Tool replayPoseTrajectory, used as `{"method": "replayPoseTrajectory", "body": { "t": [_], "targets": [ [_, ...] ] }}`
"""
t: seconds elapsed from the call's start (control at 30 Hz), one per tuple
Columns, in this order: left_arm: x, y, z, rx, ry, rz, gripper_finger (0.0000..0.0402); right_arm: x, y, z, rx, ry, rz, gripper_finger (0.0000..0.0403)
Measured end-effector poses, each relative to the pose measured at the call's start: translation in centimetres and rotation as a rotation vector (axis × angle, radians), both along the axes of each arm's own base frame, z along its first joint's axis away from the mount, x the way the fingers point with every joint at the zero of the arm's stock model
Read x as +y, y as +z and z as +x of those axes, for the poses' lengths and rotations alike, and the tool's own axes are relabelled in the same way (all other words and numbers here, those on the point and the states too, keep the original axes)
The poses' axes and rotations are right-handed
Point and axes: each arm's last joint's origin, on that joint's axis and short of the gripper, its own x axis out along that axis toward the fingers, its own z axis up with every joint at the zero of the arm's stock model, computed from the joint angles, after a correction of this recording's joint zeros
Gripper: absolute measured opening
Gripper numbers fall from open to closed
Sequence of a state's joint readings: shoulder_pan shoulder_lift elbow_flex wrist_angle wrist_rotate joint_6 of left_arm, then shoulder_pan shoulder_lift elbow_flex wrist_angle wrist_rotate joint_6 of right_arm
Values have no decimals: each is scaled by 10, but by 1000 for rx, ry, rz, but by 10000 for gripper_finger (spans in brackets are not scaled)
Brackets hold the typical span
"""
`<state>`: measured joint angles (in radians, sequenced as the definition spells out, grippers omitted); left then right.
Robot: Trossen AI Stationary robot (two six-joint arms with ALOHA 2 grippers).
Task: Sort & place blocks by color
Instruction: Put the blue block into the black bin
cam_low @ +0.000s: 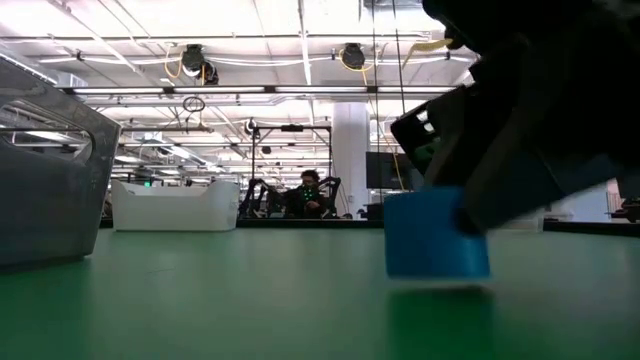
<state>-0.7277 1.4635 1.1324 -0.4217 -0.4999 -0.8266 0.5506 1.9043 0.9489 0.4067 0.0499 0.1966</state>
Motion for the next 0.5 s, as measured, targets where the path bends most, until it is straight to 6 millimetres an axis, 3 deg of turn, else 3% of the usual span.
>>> {"method": "replayPoseTrajectory", "body": {
  "t": [0.13,0.37,0.5],
  "targets": [
    [2,1,2,-5,34,-38,173,-6,19,3,-52,-24,29,65],
    [18,2,14,-27,342,-311,173,-32,73,4,-247,-197,-10,67],
    [26,4,23,-59,399,-376,173,-46,99,2,-342,-289,-43,67]
  ]
}}
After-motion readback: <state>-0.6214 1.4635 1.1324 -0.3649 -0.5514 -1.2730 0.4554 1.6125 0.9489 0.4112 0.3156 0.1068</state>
